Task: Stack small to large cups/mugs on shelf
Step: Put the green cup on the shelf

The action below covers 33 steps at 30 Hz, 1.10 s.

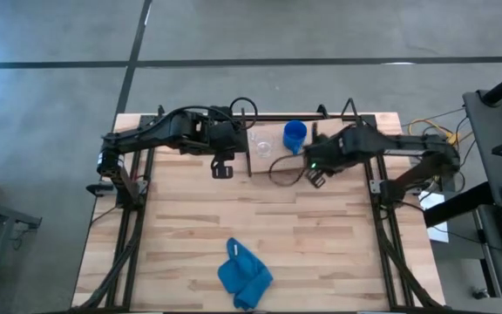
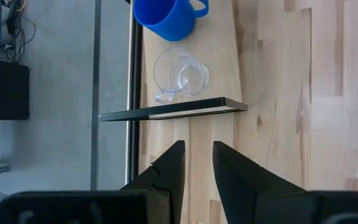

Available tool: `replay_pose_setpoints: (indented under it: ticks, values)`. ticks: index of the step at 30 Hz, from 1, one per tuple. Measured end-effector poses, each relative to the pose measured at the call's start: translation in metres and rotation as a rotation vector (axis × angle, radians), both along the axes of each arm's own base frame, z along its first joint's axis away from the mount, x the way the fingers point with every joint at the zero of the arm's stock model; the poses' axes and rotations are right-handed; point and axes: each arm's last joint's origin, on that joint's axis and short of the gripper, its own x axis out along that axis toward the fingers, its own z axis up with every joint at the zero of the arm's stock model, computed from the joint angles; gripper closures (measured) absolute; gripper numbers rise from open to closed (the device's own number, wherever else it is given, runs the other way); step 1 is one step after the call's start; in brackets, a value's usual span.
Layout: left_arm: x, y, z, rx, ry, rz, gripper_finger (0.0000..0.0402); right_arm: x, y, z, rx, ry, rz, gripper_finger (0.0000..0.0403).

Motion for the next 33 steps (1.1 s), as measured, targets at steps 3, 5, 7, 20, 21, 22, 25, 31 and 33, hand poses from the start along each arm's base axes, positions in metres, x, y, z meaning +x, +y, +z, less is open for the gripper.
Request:
replay_pose_setpoints:
  ticks: [3,5,7,20,21,22,25,31,33]
  values:
    - [0.000,0.000,0.000,0.000,-0.001,0.000,0.0333,-0.010,-0.014,0.005,-0.034,-0.077,-0.050,0.0394]
    - [0.000,0.000,0.000,0.000,0.000,0.000,0.0333,-0.015,-0.023,0.005,-0.040,-0.114,-0.076,0.0394]
    - [0.001,0.000,-0.001,0.000,0.000,0.000,0.0333,-0.021,-0.033,0.005,-0.044,-0.118,-0.115,0.0394]
    - [0.001,0.000,-0.001,-0.010,-0.013,0.019,0.0333,-0.022,-0.101,-0.002,-0.092,-0.202,-0.144,0.0394]
    - [0.001,0.000,-0.001,-0.015,-0.017,0.027,0.0333,-0.022,-0.105,-0.003,-0.092,-0.192,-0.151,0.0394]
    - [0.001,0.000,-0.001,-0.021,-0.021,0.038,0.0333,-0.023,-0.109,-0.005,-0.091,-0.181,-0.157,0.0394]
    - [0.000,0.000,-0.001,-0.023,-0.021,0.041,0.0333,-0.025,-0.118,-0.010,-0.072,-0.163,-0.170,0.0394]
    - [0.001,0.000,-0.001,-0.024,-0.020,0.042,0.0333,-0.026,-0.135,-0.021,-0.011,-0.131,-0.177,0.0394]
    - [0.001,0.000,-0.001,-0.023,-0.021,0.043,0.0333,-0.025,-0.141,-0.024,-0.001,-0.124,-0.185,0.0394]
